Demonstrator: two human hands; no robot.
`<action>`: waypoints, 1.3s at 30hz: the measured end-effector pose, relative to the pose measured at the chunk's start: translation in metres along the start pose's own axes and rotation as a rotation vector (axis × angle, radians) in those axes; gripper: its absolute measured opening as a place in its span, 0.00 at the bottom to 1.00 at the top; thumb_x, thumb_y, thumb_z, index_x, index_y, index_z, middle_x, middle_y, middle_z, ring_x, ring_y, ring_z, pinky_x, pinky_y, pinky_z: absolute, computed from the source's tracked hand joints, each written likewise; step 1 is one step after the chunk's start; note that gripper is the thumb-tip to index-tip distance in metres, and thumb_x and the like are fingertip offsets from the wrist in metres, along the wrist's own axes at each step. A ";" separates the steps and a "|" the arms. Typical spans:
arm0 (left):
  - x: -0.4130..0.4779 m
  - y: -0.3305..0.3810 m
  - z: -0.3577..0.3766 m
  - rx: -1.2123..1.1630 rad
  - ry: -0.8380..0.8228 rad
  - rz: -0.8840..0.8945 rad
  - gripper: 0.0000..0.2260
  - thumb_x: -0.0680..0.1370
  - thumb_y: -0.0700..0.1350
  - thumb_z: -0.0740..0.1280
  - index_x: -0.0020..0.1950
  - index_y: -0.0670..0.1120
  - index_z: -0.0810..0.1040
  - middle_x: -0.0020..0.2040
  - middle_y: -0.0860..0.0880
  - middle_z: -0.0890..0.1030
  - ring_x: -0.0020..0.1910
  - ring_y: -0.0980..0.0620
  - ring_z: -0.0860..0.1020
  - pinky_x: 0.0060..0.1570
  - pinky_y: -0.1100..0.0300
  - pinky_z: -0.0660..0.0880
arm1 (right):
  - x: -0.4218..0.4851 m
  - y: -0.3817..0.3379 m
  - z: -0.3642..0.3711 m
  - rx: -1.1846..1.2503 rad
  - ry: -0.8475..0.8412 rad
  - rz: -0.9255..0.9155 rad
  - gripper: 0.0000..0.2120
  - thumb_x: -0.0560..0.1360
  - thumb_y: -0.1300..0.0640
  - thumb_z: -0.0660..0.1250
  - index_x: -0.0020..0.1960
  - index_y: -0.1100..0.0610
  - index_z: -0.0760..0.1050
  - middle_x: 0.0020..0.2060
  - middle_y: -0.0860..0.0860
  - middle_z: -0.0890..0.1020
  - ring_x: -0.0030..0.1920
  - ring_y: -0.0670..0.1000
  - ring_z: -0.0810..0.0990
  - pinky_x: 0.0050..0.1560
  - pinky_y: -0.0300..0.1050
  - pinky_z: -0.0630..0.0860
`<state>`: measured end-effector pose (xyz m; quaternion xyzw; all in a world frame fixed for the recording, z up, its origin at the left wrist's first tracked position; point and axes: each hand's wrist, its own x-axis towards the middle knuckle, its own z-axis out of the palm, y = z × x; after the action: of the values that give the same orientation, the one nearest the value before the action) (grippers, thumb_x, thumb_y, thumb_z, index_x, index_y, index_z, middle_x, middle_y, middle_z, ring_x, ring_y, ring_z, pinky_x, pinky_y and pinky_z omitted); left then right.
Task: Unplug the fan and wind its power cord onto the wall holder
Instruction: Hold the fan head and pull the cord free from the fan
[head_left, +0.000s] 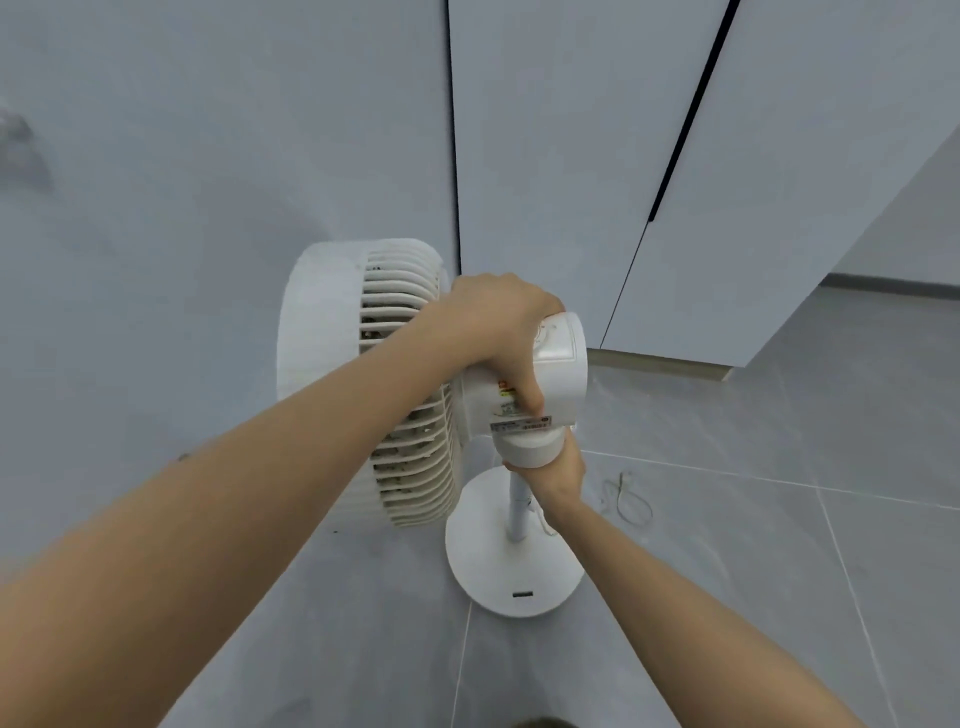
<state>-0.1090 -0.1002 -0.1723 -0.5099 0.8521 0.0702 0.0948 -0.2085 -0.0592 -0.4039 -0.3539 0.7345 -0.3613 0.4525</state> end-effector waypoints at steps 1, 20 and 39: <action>-0.001 0.001 -0.002 -0.008 0.005 0.005 0.34 0.57 0.62 0.77 0.61 0.56 0.73 0.46 0.56 0.76 0.45 0.51 0.73 0.41 0.58 0.67 | 0.000 0.000 0.000 -0.012 -0.003 0.012 0.24 0.62 0.58 0.78 0.55 0.55 0.74 0.48 0.54 0.82 0.46 0.54 0.77 0.41 0.46 0.75; -0.057 0.016 -0.069 -0.091 0.012 -0.095 0.34 0.57 0.62 0.77 0.59 0.53 0.74 0.47 0.54 0.77 0.46 0.50 0.74 0.40 0.57 0.65 | -0.067 -0.053 -0.037 -0.114 -0.127 0.120 0.27 0.59 0.58 0.78 0.56 0.55 0.75 0.48 0.55 0.82 0.48 0.58 0.80 0.43 0.53 0.80; -0.228 -0.104 -0.088 -0.308 0.006 -0.505 0.37 0.58 0.63 0.76 0.63 0.52 0.70 0.44 0.55 0.76 0.44 0.50 0.73 0.41 0.57 0.67 | -0.175 -0.129 0.073 -0.351 -0.460 -0.039 0.23 0.63 0.61 0.77 0.53 0.51 0.71 0.48 0.53 0.80 0.48 0.55 0.77 0.50 0.54 0.78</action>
<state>0.0805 0.0267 -0.0364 -0.7144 0.6779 0.1714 0.0280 -0.0570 0.0109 -0.2463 -0.5136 0.6567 -0.1477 0.5321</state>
